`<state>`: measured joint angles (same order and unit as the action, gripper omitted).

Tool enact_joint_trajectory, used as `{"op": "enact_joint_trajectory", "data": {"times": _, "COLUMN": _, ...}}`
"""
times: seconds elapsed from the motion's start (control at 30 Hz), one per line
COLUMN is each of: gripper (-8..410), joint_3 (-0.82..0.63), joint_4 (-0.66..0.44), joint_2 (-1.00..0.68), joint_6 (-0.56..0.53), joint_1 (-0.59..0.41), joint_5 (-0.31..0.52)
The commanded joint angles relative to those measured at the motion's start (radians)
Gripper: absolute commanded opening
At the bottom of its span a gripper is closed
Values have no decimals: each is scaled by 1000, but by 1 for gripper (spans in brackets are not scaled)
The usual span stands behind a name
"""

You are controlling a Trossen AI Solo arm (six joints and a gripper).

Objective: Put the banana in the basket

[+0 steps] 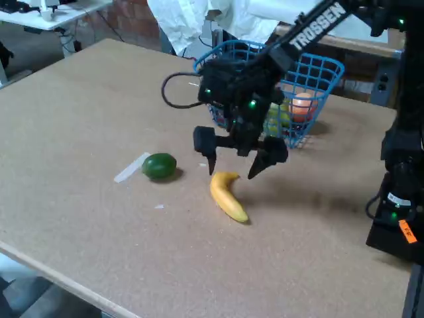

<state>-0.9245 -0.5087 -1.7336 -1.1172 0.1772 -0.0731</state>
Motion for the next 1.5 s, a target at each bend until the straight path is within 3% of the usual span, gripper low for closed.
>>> {"op": "enact_joint_trajectory", "data": {"times": 0.0, "gripper": 401, "joint_3": -70, "joint_4": -58, "joint_2": -61, "joint_6": -5, "joint_1": 1, "joint_5": 1}}
{"op": "enact_joint_trajectory", "data": {"times": 0.37, "gripper": 401, "joint_3": -124, "joint_4": -64, "joint_2": -170, "joint_6": -13, "joint_1": 2, "joint_5": -5}}
{"op": "enact_joint_trajectory", "data": {"times": 0.57, "gripper": 401, "joint_3": -124, "joint_4": -44, "joint_2": -170, "joint_6": -7, "joint_1": 2, "joint_5": 30}}
{"op": "enact_joint_trajectory", "data": {"times": 1.23, "gripper": 399, "joint_3": -124, "joint_4": 14, "joint_2": -224, "joint_6": 4, "joint_1": 2, "joint_5": 31}}
{"op": "enact_joint_trajectory", "data": {"times": 1.47, "gripper": 364, "joint_3": -124, "joint_4": 40, "joint_2": -250, "joint_6": 4, "joint_1": 3, "joint_5": 29}}
